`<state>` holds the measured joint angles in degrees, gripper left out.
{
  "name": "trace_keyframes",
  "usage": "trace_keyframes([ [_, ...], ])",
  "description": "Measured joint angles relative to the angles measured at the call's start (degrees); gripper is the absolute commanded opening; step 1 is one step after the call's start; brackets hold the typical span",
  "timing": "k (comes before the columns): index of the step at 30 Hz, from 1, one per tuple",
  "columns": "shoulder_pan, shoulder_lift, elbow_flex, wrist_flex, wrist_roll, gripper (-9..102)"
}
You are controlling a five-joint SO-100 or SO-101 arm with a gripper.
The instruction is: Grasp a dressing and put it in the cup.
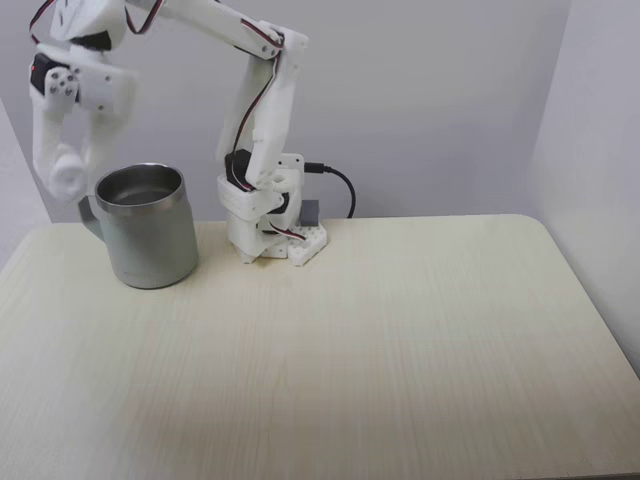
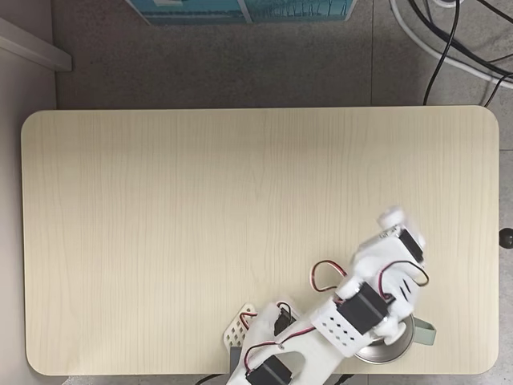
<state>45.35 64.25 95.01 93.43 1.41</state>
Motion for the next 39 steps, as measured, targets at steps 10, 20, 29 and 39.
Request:
trace_keyframes([
  [10,9.93,-16.96,-18.19,4.39,-17.84,0],
  [20,16.96,-24.79,-25.66,3.34,-32.08,0],
  [29,22.76,-28.92,-33.22,3.52,-43.95,0],
  [39,25.84,-29.71,-36.04,0.18,-46.49,13],
])
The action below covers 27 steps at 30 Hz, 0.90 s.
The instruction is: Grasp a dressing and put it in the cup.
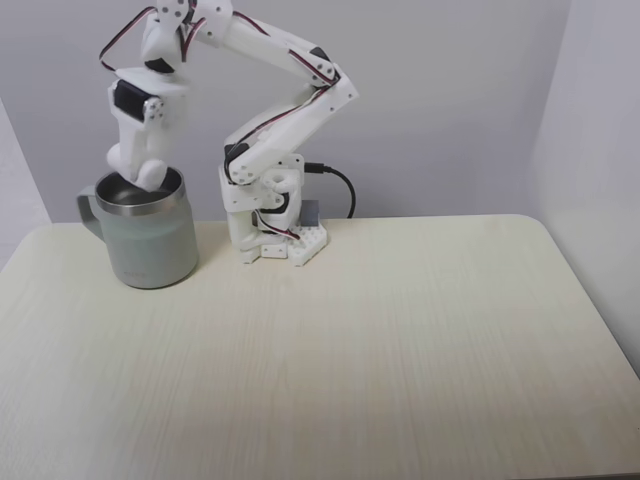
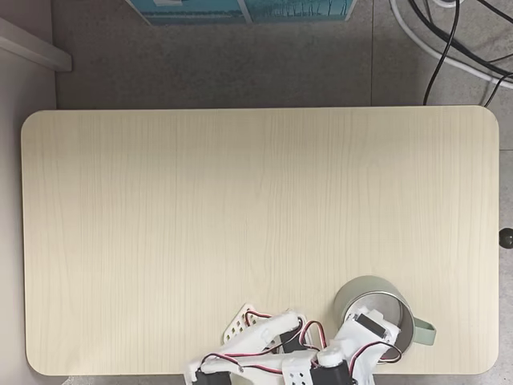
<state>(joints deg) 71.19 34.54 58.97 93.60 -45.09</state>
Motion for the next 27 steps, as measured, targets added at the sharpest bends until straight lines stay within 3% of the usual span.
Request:
trace_keyframes([
  [2,1.58,-0.26,0.00,-0.79,1.05,21],
  [5,2.02,-1.67,0.00,-1.49,2.37,24],
  [27,2.64,1.23,-1.23,-8.26,5.63,25],
])
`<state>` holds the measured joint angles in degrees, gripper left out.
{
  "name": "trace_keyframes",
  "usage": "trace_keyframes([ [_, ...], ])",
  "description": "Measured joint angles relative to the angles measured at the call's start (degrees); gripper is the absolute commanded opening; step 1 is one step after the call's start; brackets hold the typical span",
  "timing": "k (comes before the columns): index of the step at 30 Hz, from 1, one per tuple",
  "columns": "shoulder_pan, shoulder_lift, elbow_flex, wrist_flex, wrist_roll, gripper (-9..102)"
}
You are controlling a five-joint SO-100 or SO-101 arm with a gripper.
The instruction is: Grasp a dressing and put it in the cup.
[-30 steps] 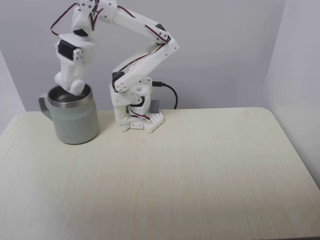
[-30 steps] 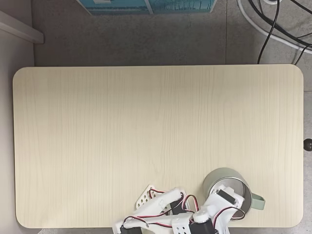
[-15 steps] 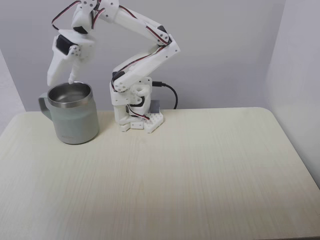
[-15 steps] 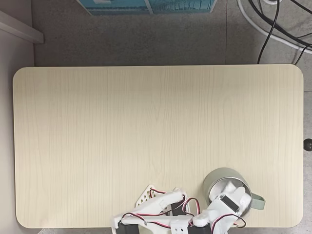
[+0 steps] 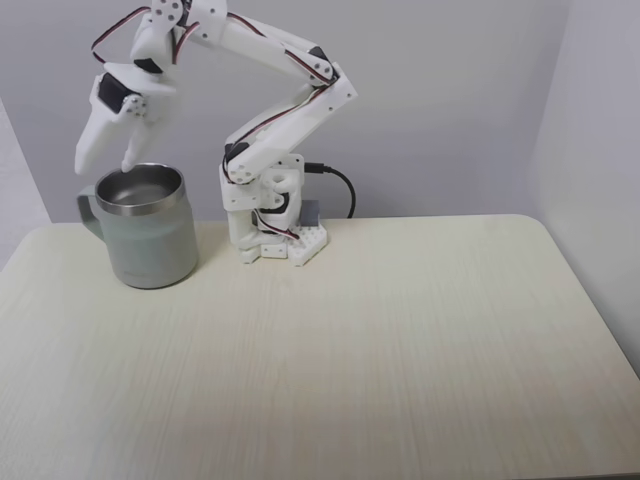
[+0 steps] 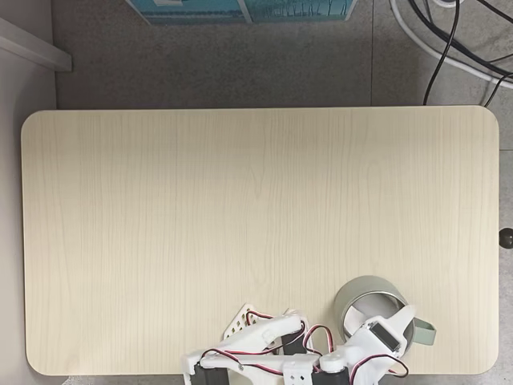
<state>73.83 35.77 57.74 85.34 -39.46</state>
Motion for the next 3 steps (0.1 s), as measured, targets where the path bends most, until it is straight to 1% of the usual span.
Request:
trace_keyframes([
  [3,-0.26,0.09,-0.26,-0.18,0.18,25],
])
